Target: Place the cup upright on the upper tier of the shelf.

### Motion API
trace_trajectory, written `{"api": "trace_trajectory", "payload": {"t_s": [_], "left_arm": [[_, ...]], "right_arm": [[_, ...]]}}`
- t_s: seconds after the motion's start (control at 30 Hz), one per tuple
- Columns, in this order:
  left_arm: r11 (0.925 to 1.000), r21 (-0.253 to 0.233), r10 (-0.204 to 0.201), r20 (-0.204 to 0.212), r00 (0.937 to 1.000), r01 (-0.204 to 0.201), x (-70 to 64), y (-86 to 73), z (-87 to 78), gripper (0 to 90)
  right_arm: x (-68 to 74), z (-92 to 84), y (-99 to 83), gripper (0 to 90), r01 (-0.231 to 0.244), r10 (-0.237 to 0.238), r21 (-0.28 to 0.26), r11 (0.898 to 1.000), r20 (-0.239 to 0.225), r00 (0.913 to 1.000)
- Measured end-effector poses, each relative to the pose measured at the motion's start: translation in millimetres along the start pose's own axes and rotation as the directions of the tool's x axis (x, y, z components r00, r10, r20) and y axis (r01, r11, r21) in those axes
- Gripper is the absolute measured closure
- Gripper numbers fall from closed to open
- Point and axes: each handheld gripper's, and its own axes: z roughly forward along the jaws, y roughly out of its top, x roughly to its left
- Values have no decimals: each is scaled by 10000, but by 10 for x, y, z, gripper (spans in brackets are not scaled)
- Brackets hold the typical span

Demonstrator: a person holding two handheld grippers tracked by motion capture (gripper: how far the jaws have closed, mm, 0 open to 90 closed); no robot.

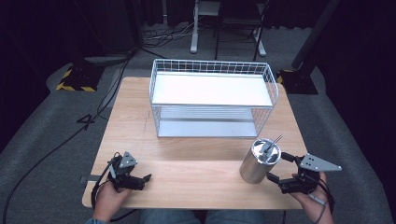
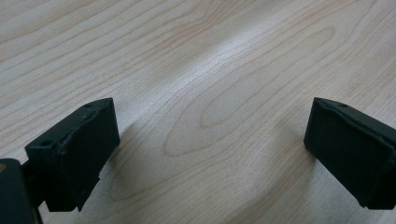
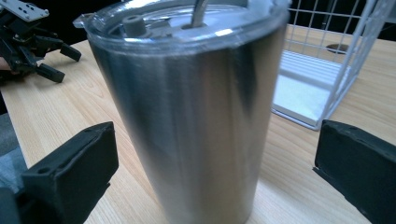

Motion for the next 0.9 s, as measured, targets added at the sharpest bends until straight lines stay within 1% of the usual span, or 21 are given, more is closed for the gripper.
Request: {"api": "trace_trajectory", "payload": {"t_s": [0.1, 0.3, 0.33, 0.43, 0.63, 0.73, 0.83, 0.9], "left_arm": [[10000, 1, 10, -6, 10000, -10, 1, 0, 0, 37], [10000, 0, -1, -2, 10000, 1, 0, 0, 0, 37], [10000, 0, 14, -20, 10000, -14, 1, 0, -1, 37], [10000, -2, -3, -4, 10000, 3, 0, 0, 0, 37], [10000, -1, 0, -1, 10000, 0, 0, 0, 0, 37], [10000, 3, 15, -19, 10000, -15, 1, 0, -1, 37], [10000, 0, 2, -2, 10000, -2, 0, 0, 0, 37], [10000, 1, 11, -11, 10000, -11, 1, 0, 0, 37]], "right_arm": [[19, 40, 32, 0, 219, -219, -3, 9998, -100, 9997], [32, 121, 81, 0, 224, -225, -77, 9997, -154, 9996], [37, 165, 95, 0, 242, -243, -58, 9997, -205, 9995], [46, 204, 101, 0, 245, -247, -95, 9997, -269, 9993], [62, 316, 108, 0, 172, -181, -318, 9993, -275, 9995], [66, 363, 104, 0, 239, -247, -357, 9991, -216, 9995], [71, 391, 99, 0, 210, -216, -357, 9991, -172, 9996], [72, 421, 86, 0, 15, -20, -279, 9996, -151, 9999]]}}
